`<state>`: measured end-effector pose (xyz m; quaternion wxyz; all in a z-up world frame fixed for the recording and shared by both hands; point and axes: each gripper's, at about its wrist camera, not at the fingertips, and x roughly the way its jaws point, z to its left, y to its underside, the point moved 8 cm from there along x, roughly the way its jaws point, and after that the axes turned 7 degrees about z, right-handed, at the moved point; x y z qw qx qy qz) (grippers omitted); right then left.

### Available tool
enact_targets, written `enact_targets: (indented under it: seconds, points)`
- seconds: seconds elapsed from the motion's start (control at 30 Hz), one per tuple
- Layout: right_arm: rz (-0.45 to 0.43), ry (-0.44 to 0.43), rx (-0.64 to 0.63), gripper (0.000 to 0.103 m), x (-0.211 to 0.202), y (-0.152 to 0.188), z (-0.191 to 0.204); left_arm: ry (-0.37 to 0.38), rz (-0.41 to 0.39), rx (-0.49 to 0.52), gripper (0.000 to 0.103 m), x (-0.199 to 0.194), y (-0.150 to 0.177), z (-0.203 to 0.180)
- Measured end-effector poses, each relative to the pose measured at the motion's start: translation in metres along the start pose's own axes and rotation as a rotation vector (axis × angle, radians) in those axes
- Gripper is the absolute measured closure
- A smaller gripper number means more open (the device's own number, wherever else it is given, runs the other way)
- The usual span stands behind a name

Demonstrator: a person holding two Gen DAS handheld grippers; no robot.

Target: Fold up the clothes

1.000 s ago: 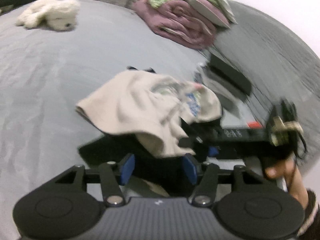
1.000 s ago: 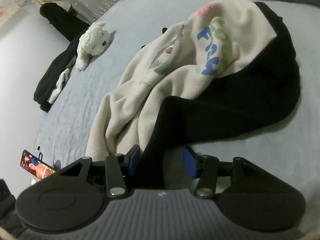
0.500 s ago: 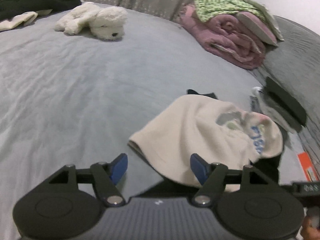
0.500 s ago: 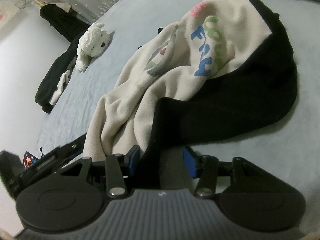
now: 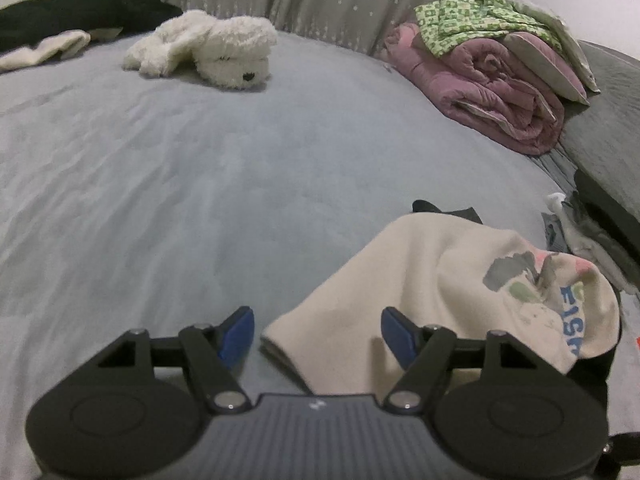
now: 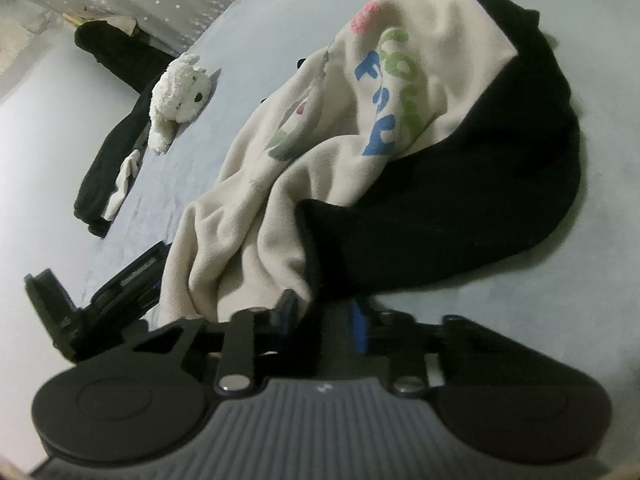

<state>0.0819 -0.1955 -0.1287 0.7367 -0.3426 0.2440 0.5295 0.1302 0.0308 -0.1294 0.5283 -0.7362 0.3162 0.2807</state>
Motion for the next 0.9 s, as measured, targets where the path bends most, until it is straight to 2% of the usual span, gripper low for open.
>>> enact_targets:
  seconds: [0.07,0.17,0.23,0.3,0.37,0.7,0.9]
  points:
    - [-0.006,-0.007,-0.003,0.089,-0.001,0.0,0.001,-0.017,-0.014,0.011,0.037,0.002,0.0,-0.002]
    - [-0.022,-0.004,-0.013,0.092,-0.005,0.001,0.003,-0.044,-0.028,0.026,0.048,0.003,0.0,-0.004]
    - [-0.034,-0.002,-0.016,0.093,-0.008,0.001,0.003,-0.063,-0.035,0.039,0.061,0.004,0.0,-0.005]
    - [-0.05,0.001,-0.013,0.093,-0.012,0.001,0.002,-0.069,-0.032,0.052,0.085,0.004,0.0,-0.005]
    - [-0.07,0.008,-0.009,0.093,-0.017,0.0,0.0,-0.069,-0.028,0.054,0.092,0.003,0.001,-0.006]
    - [-0.16,0.059,0.021,0.094,-0.041,-0.007,-0.015,-0.071,-0.006,0.055,0.097,-0.003,0.003,-0.01]
    - [-0.217,0.117,0.012,0.094,-0.054,-0.012,-0.021,-0.059,-0.021,0.068,0.097,-0.019,0.003,-0.012]
